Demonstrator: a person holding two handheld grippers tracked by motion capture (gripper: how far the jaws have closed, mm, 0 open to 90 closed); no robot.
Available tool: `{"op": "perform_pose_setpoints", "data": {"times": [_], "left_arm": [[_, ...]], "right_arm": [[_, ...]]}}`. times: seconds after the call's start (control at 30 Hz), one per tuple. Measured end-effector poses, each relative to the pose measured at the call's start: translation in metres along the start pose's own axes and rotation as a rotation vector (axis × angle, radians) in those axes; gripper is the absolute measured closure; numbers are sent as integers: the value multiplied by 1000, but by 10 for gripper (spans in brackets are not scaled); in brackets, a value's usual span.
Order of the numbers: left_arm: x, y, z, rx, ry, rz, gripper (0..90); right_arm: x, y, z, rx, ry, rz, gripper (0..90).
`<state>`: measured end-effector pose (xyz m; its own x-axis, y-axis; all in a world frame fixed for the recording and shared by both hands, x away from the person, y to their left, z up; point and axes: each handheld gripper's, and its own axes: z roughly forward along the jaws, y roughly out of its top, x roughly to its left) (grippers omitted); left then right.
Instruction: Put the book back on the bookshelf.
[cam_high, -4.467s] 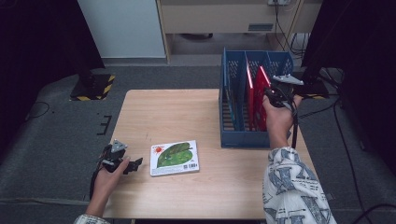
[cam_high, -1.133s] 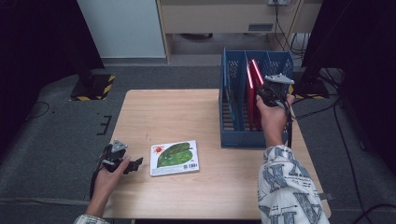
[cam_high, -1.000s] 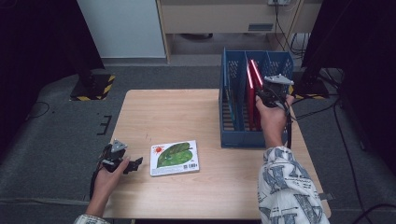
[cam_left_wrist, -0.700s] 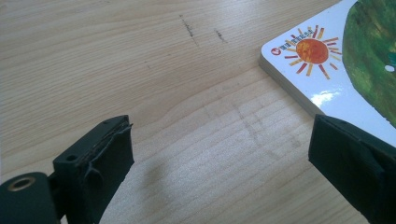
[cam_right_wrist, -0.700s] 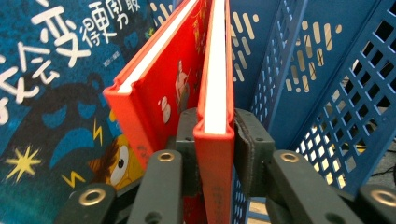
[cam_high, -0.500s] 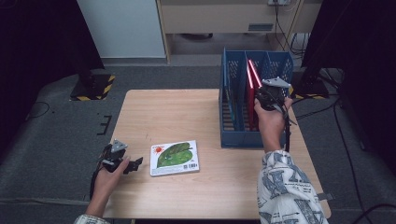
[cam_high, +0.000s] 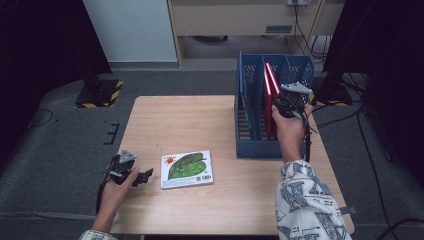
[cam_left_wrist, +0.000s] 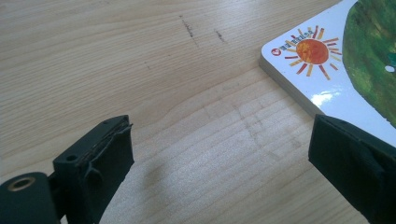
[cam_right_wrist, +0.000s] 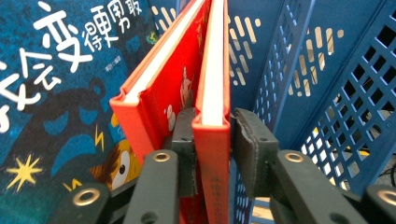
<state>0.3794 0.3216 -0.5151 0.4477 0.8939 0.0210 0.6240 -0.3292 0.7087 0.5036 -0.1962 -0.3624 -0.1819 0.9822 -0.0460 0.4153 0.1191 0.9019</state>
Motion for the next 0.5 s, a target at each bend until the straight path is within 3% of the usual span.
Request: {"op": "perform_pose_setpoints", "data": {"times": [0.5], "left_arm": [[-2,0,0,1,1,4,57]], "right_arm": [[-2,-11,-22,-22,39,-20,777]]}}
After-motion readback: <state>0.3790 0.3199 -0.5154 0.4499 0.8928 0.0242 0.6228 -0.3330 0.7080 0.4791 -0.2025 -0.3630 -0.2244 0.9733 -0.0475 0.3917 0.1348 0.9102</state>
